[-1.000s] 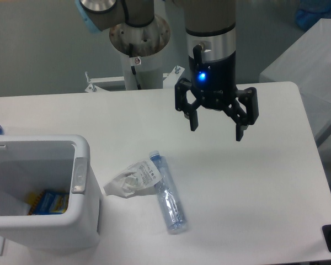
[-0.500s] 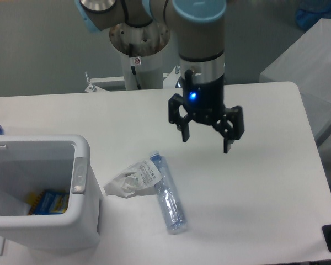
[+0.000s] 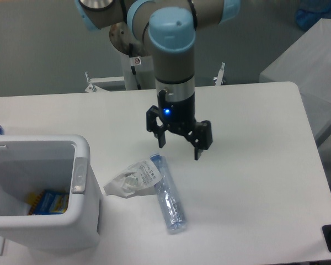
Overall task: Place the trash in the trash can
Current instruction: 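Move the open gripper toward the crumpled clear plastic bag, then lower the gripper onto the plastic bag and close on it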
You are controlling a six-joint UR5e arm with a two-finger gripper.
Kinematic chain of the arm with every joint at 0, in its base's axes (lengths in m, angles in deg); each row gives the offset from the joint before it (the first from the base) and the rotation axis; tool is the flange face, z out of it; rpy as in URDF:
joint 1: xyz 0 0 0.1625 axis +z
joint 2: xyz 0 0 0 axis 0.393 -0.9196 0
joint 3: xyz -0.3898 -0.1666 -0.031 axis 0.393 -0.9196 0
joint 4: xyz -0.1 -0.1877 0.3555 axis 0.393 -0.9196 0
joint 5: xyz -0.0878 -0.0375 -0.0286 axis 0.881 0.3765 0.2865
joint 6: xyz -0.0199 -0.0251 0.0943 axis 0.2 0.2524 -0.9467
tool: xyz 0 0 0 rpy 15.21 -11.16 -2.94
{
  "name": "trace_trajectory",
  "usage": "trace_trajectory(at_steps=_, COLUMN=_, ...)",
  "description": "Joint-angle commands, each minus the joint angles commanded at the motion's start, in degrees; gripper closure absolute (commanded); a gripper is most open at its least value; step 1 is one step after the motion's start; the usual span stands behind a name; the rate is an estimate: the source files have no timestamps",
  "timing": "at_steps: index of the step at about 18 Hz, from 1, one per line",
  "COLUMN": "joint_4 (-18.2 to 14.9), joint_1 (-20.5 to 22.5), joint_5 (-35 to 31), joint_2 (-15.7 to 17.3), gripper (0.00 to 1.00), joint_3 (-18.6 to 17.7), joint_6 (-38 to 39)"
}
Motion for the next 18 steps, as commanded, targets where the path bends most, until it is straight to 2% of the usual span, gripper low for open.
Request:
trace_trajectory(at_steps=3, joint_4=-0.1, joint_1=-0.3, joint_5=-0.8, joint_2=-0.1, gripper=0.00, joint_3=-1.9, joint_6=-6.4)
trace_trajectory(at_steps=7, joint_4=0.5, joint_1=-2.3, joint_5=-3.3, joint_2=-0.6, gripper=0.00, joint_3=-6.6, joint_6=-15.3)
trace_trajectory(at_steps=15, joint_4=1.2, joint_1=-5.7, joint_5=-3.3, joint_2=-4.8, gripper=0.00, joint_3=-7.5, joint_6=-14.7)
trace_trajectory(at_steps=18, joint_4=2.1, joint_1=-7.6, joint_5=-3.3, joint_2=-6.9, gripper=0.00, joint_3=-7.7, joint_6=-11.1)
